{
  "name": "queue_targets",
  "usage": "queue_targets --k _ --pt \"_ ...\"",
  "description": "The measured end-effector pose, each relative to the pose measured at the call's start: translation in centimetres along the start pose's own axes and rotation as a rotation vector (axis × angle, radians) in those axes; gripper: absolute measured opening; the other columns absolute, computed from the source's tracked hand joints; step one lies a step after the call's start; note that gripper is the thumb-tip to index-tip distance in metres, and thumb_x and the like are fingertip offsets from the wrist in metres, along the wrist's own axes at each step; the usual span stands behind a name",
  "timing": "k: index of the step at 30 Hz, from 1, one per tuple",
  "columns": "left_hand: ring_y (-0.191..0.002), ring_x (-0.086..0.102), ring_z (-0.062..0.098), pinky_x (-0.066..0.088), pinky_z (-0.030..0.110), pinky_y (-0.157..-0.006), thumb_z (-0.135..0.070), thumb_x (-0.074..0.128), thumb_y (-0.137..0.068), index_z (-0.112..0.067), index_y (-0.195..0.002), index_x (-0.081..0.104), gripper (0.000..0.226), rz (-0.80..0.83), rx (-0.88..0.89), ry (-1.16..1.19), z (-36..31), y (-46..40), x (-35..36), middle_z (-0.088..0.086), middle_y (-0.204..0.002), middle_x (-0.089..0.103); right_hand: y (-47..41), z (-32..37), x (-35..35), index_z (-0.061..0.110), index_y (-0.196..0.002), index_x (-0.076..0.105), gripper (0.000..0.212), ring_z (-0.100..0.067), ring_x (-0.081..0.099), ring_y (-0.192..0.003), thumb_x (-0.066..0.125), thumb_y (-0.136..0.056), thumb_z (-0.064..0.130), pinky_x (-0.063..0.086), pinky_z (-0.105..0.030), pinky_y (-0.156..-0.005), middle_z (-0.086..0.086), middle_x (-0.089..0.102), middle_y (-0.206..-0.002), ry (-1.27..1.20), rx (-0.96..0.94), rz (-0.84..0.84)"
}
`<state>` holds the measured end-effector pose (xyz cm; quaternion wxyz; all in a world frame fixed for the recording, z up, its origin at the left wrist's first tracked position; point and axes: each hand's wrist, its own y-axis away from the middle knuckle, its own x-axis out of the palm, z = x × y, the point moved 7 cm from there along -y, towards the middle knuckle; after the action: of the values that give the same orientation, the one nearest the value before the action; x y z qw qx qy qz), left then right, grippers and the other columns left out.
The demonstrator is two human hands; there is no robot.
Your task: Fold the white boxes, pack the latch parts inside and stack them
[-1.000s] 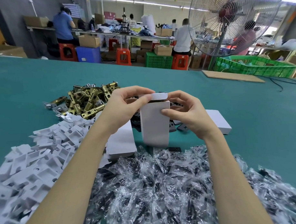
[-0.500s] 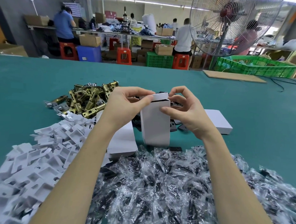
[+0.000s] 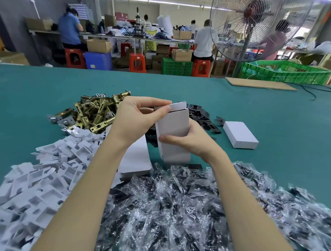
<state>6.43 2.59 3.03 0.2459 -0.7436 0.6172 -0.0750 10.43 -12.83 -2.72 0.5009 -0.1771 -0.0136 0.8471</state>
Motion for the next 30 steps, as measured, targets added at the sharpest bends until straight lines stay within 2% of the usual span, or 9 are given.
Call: queue_targets --k 2,6,10,13,15,16,20,24,30 --pt "-0.082 0.077 0.024 0.062 0.052 -0.078 -0.019 0.077 -0.091 -0.027 -0.098 0.082 0.012 0.006 0.01 -0.021 -0.4 0.1 -0.1 -0.003 -0.082 0.079 0.0 0.8 -0.3 0.052 -0.101 0.065 0.042 0.001 0.071 -0.087 0.091 -0.071 0.039 0.054 -0.015 -0.067 0.019 0.075 -0.099 0.037 -0.04 -0.03" --pt "-0.082 0.077 0.016 0.062 0.047 -0.082 -0.023 0.078 -0.091 -0.032 -0.1 0.082 0.013 -0.001 0.053 -0.06 -1.4 0.2 -0.7 -0.004 -0.082 0.079 0.0 2.1 -0.9 0.053 -0.107 0.061 0.05 -0.003 0.071 -0.091 0.088 -0.065 0.055 0.059 -0.024 -0.071 0.019 0.073 -0.103 0.131 -0.083 -0.081" --pt "-0.086 0.078 0.02 0.062 0.053 -0.083 -0.022 0.076 -0.093 -0.031 -0.103 0.082 0.015 0.025 0.074 -0.026 -2.2 0.3 -0.7 -0.001 -0.088 0.08 0.3 3.2 -1.9 0.049 -0.115 0.058 0.059 -0.001 0.07 -0.093 0.085 -0.064 0.062 0.06 -0.034 -0.079 0.021 0.071 -0.105 0.222 -0.093 -0.142" --pt "-0.085 0.078 0.018 0.063 0.049 -0.083 -0.019 0.075 -0.093 -0.025 -0.104 0.081 0.014 -0.004 0.052 -0.001 -1.8 0.2 -0.8 -0.001 -0.09 0.08 0.7 4.3 -2.3 0.043 -0.112 0.057 0.061 0.004 0.065 -0.089 0.08 -0.063 0.07 0.055 -0.024 -0.074 0.024 0.068 -0.101 0.318 -0.109 -0.184" --pt "-0.085 0.077 0.018 0.063 0.049 -0.081 -0.018 0.077 -0.091 -0.025 -0.097 0.082 0.011 -0.035 0.013 -0.02 -1.2 0.1 -1.0 -0.002 -0.088 0.08 0.8 4.8 -2.3 0.042 -0.094 0.05 0.054 0.009 0.06 -0.08 0.075 -0.06 0.077 0.042 -0.011 -0.058 0.032 0.062 -0.089 0.42 -0.093 -0.188" --pt "-0.085 0.077 0.018 0.063 0.05 -0.08 -0.018 0.078 -0.09 -0.025 -0.093 0.082 0.009 -0.037 -0.013 -0.024 -0.9 0.1 -1.0 -0.003 -0.087 0.08 0.9 4.9 -2.3 0.043 -0.087 0.045 0.053 0.01 0.058 -0.077 0.073 -0.059 0.078 0.039 -0.012 -0.055 0.033 0.06 -0.086 0.464 -0.076 -0.177" --pt "-0.082 0.076 0.022 0.063 0.045 -0.081 -0.02 0.082 -0.086 -0.019 -0.083 0.082 0.003 -0.029 -0.07 0.022 -0.2 -0.1 -0.7 0.001 -0.082 0.079 0.9 4.6 -2.5 0.049 -0.084 0.043 0.05 0.01 0.058 -0.076 0.072 -0.057 0.079 0.038 -0.024 -0.057 0.021 0.062 -0.086 0.543 -0.037 -0.127" --pt "-0.073 0.072 0.012 0.062 0.03 -0.07 -0.019 0.082 -0.085 -0.019 -0.077 0.079 0.008 -0.012 -0.103 0.066 0.3 -0.2 -0.5 -0.001 -0.077 0.078 0.9 4.6 -2.4 0.04 -0.09 0.046 0.058 0.009 0.058 -0.078 0.072 -0.056 0.08 0.04 -0.027 -0.059 0.018 0.062 -0.089 0.577 -0.016 -0.097" --pt "-0.077 0.072 0.012 0.064 0.043 -0.08 -0.018 0.081 -0.086 -0.022 -0.081 0.08 0.007 -0.022 -0.12 0.02 0.7 -0.1 -0.6 -0.003 -0.08 0.078 0.9 4.4 -2.5 0.036 -0.099 0.049 0.06 0.003 0.061 -0.078 0.078 -0.064 0.074 0.046 -0.03 -0.061 0.018 0.063 -0.092 0.653 0.012 -0.078"
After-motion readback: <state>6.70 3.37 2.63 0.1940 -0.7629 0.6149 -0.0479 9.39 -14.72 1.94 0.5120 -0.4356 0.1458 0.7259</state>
